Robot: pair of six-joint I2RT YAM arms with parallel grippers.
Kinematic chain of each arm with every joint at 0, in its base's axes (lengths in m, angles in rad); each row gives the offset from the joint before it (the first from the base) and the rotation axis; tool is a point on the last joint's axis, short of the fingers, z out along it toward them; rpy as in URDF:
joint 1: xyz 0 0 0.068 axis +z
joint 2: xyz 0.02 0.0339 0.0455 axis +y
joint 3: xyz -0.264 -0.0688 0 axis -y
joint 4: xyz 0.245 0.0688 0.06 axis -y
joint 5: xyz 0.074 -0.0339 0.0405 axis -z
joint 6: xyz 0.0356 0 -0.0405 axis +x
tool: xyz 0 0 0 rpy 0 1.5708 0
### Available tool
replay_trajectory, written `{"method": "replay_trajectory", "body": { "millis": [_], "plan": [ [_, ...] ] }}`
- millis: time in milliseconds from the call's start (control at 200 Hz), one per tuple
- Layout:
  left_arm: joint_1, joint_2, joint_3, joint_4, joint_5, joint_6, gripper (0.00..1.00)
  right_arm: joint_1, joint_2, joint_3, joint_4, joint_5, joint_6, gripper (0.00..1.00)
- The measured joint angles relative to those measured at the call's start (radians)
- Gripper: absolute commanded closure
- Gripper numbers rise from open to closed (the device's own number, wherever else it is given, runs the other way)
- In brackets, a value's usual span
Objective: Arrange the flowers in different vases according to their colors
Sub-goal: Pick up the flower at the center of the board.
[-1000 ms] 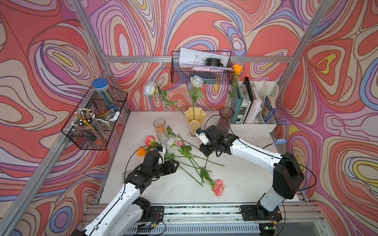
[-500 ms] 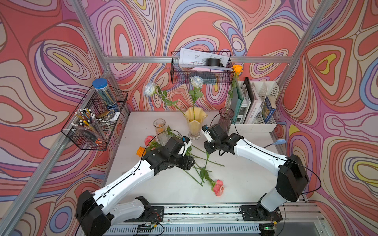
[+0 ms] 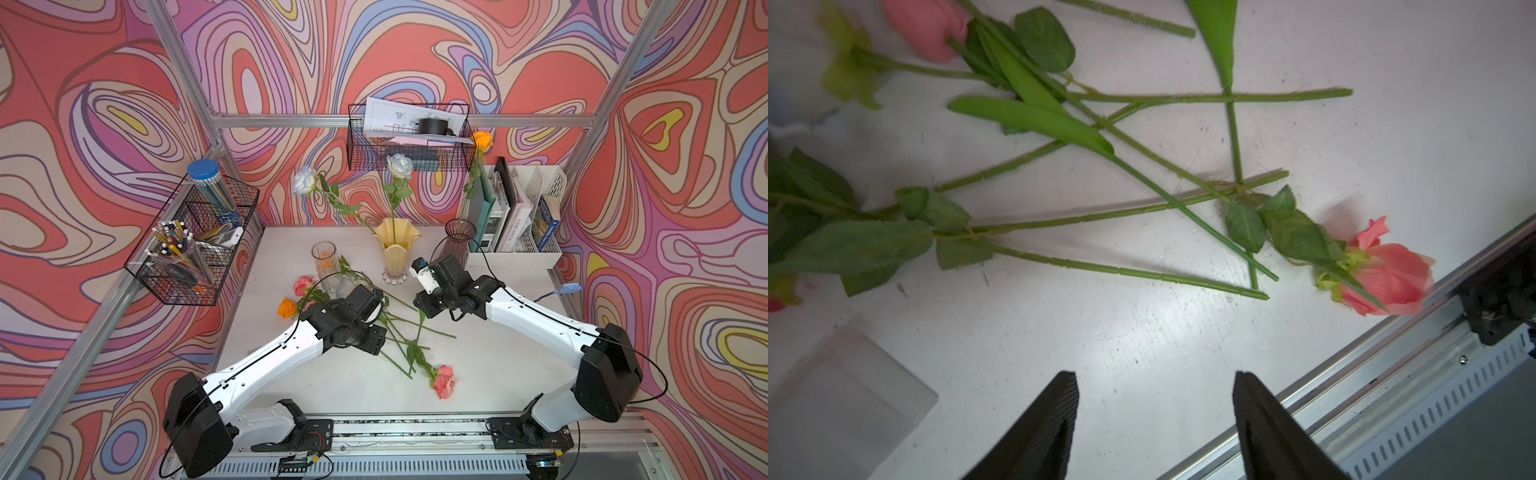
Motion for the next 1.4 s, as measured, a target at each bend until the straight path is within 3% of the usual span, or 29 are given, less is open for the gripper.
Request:
{"method": "replay_trajectory", "body": {
  "millis": [335,426,621,1397],
  "plan": [
    [0.356,-0.245,-0.084,0.018,0.035,-0.082,0.33,0.203,0.005,-0.067,0.07,-0.055,0.029,0.76],
    [0.415,-0.27,-0.106,0.03,0.066,-0.082,0.33,0.272,0.055,-0.072,0.105,-0.047,0.071,0.82],
    [0.427,-0.271,-0.156,0.043,0.119,-0.083,0.33,0.373,0.221,-0.04,0.148,-0.005,0.164,0.89],
    [0.444,-0.29,-0.155,0.048,0.159,-0.082,0.33,0.37,0.443,0.095,0.163,0.089,0.271,0.84]
  ]
}}
